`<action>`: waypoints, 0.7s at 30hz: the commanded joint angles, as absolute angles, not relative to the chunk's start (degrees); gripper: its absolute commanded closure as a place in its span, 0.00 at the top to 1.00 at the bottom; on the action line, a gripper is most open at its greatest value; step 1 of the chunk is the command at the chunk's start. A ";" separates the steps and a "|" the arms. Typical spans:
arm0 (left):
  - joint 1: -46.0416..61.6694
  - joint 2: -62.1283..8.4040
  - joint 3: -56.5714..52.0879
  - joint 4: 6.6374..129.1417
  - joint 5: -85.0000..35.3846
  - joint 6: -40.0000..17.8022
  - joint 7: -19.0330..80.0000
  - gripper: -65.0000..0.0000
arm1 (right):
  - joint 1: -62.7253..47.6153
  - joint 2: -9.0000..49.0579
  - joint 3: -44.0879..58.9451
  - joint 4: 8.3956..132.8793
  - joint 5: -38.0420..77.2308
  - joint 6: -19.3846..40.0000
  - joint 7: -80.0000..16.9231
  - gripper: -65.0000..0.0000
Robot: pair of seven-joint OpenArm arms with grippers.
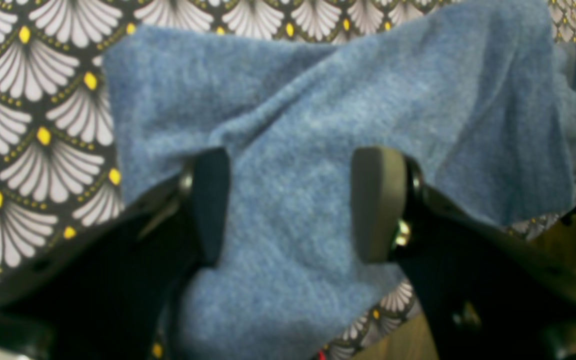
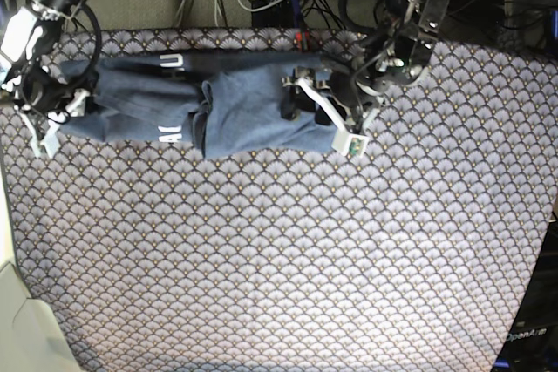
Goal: Fold the T-shirt properly
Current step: 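Grasp the folded strip end with the right gripper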
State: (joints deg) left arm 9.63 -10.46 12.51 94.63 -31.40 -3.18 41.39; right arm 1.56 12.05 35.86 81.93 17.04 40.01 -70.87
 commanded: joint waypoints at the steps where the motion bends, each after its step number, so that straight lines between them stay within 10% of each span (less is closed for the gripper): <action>1: 9.01 -10.42 12.35 95.78 -31.96 -3.56 40.92 0.58 | 2.15 12.53 35.91 80.66 17.01 40.00 -71.34 0.53; 10: 9.01 -10.42 12.26 95.78 -31.96 -3.56 40.92 0.58 | 2.77 12.09 35.56 77.76 16.92 40.00 -71.43 0.00; 21: 8.66 -10.33 12.26 95.78 -31.96 -3.56 40.92 0.58 | 1.80 12.09 35.82 80.66 16.92 40.00 -72.04 0.00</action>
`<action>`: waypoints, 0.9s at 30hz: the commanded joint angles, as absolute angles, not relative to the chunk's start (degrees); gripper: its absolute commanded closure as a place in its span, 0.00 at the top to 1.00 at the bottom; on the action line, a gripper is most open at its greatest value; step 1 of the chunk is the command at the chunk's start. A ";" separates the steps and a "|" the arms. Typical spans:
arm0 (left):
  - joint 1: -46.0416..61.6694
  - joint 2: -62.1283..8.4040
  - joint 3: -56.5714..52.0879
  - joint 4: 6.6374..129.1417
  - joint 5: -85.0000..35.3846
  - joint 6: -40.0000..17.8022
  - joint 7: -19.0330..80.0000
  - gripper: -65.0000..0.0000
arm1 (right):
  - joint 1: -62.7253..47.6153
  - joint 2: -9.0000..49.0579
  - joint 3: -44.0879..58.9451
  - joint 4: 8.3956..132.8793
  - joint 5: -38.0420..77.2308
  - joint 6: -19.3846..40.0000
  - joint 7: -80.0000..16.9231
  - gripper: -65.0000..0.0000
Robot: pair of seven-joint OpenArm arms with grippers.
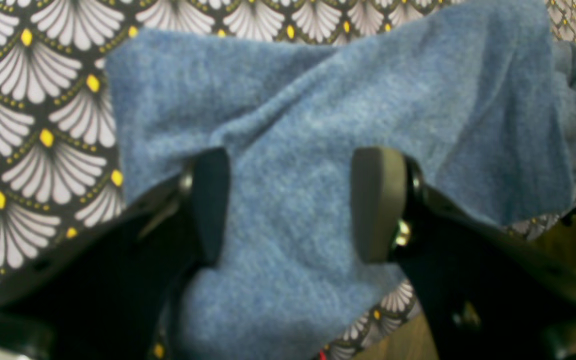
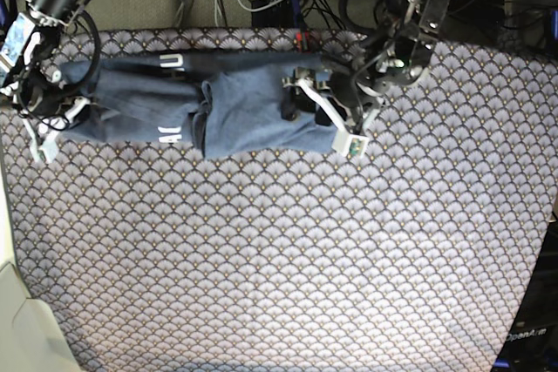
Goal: Fold the T-shirt properly
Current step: 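Grasp the folded strip end with the right gripper, then fold the strip end over onto the middle with the right gripper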
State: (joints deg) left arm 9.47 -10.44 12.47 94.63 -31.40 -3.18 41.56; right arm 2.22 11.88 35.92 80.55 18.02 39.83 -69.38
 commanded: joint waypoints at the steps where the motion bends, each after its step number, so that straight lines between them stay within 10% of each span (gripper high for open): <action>1: 8.66 -10.33 12.26 95.78 -31.96 -3.56 40.92 0.58 | 1.19 11.74 35.82 82.24 16.92 40.00 -72.04 0.00; 27: 8.40 -9.98 12.09 98.68 -31.96 -3.30 40.57 0.58 | -0.75 1.80 30.37 113.27 17.01 40.00 -80.00 0.00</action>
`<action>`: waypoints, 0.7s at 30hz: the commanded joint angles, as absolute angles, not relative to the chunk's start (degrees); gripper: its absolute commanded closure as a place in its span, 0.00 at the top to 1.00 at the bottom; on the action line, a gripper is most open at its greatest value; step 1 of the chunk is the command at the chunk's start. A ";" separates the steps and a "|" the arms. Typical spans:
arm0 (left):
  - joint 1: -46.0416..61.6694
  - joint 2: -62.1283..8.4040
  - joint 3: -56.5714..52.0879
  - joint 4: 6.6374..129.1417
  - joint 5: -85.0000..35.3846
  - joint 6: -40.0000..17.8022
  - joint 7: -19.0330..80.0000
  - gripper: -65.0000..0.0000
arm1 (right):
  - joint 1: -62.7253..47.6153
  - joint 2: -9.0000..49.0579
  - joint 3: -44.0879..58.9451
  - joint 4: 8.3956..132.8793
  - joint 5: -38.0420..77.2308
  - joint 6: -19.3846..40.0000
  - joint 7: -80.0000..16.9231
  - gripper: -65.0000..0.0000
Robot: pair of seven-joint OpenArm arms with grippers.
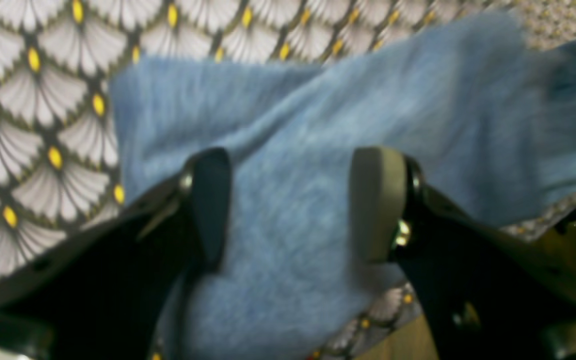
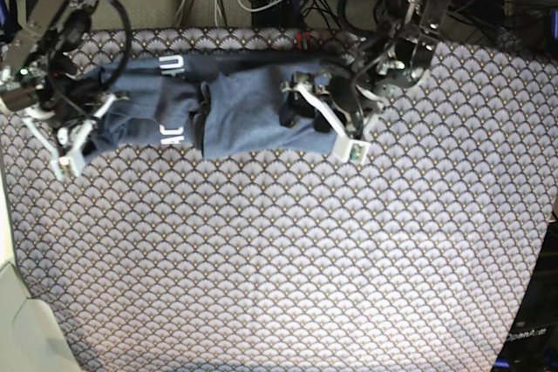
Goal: Fold the T-shirt properly
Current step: 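Fold the strip end over onto the middle with the right gripper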
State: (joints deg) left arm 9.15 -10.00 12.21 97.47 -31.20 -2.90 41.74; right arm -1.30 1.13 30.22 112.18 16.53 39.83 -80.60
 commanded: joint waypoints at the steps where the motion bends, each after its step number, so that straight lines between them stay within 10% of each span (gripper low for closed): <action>1: 8.40 -9.98 12.09 99.47 -31.96 -3.21 40.57 0.58 | -0.84 1.10 29.85 113.45 17.01 40.00 -80.00 0.00; 21: 10.95 -10.51 -6.20 103.78 -31.96 -3.56 41.01 0.58 | -1.63 -8.48 16.75 113.63 16.92 40.00 -80.00 0.00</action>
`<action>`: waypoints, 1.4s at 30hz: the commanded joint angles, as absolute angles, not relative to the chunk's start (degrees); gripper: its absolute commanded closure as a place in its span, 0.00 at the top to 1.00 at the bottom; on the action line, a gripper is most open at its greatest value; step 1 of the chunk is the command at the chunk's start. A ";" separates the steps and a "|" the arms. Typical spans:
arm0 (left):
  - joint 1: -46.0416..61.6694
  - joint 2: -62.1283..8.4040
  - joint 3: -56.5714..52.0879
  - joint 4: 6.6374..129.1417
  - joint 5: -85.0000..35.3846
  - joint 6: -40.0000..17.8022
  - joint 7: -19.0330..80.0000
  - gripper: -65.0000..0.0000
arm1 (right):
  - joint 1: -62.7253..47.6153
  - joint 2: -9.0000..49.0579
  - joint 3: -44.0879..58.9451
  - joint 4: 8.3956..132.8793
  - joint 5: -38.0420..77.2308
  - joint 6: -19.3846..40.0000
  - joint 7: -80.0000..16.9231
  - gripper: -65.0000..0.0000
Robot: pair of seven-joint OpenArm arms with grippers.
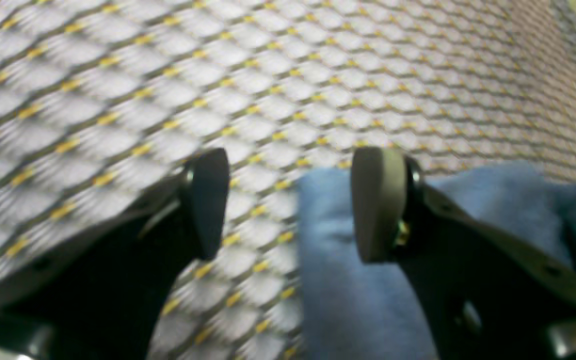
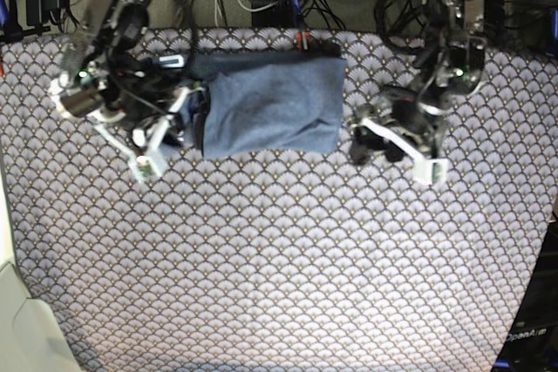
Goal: Fold the T-shirt properly
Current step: 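Fold the strip end over onto the middle with the right gripper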
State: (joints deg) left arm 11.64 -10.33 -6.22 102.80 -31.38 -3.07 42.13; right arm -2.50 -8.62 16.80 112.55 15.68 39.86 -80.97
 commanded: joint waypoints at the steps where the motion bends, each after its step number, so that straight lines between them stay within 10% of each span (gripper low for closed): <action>1: 10.95 -10.51 -6.90 103.78 -31.87 -3.56 41.01 0.58 | -1.54 -8.66 16.04 113.63 16.92 40.00 -80.00 0.00; 42: 10.95 -15.96 -7.69 98.33 -31.78 -3.30 41.01 0.58 | 1.01 -9.00 -10.15 105.54 23.25 40.00 -76.70 0.00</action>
State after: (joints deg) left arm 11.55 -15.44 -7.40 97.14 -31.18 -3.03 42.04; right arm 0.14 -8.56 -9.98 104.51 21.80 39.86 -77.91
